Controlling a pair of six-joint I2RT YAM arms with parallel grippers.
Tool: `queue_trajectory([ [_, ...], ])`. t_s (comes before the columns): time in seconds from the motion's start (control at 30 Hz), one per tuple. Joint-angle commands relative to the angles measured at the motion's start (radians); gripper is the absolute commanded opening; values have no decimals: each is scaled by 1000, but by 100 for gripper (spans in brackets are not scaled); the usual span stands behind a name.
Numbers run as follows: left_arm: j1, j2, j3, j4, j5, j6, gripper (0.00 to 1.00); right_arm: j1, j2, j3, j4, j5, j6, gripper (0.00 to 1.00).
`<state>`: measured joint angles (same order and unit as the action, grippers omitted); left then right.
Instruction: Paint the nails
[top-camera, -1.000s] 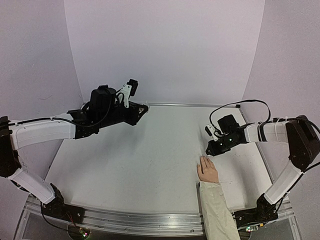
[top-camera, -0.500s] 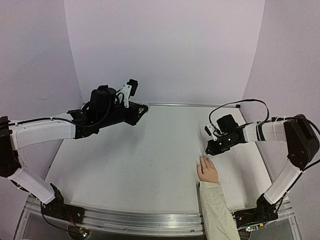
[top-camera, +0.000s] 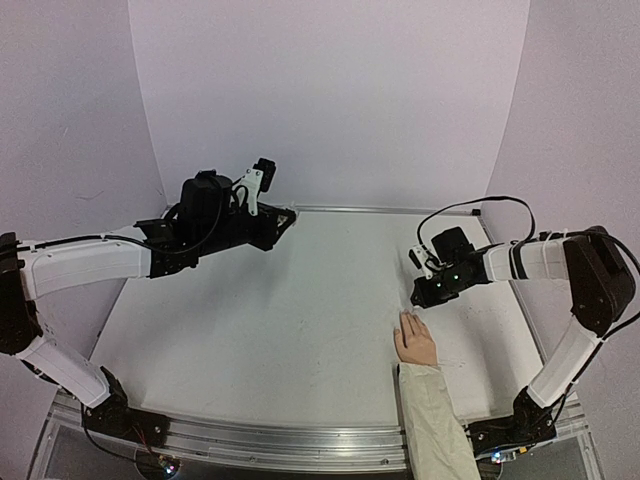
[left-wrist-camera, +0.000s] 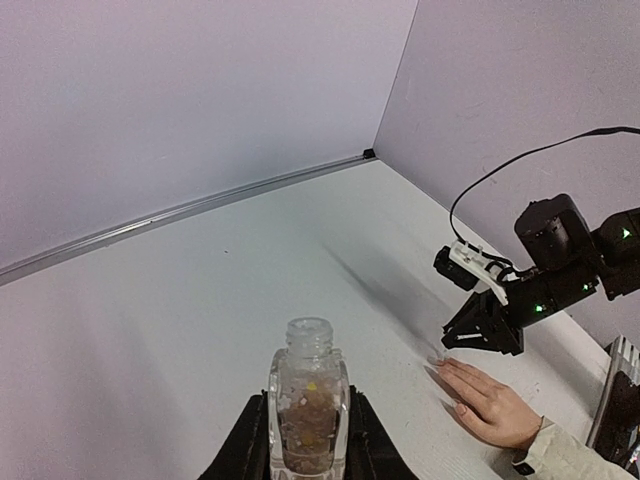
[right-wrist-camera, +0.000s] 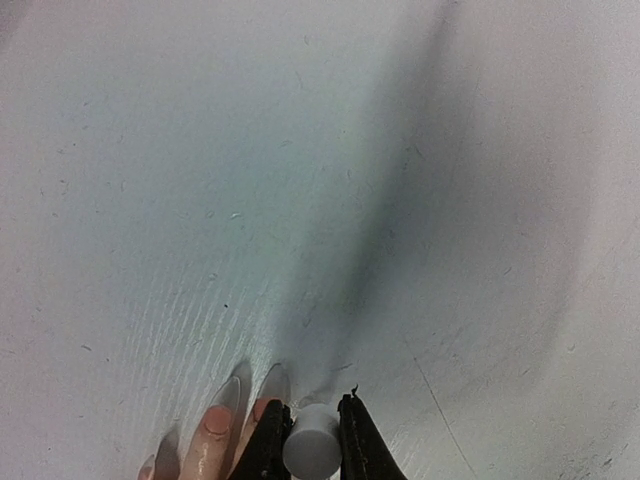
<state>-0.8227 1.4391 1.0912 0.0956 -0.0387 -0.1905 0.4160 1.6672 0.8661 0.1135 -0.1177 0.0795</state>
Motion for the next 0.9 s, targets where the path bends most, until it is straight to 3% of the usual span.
queue_trajectory([
  [0.0,5,-41,20,32,-18,9,0,5,-37,19,-9,13,10,0],
  [0.33,5,-45,12,33,-10,-5,0,5,-128,-39,-42,-3,2,0],
  [0.87,5,-42,13,33,-5,-12,0,7,-91,-33,-60,-25,5,0],
])
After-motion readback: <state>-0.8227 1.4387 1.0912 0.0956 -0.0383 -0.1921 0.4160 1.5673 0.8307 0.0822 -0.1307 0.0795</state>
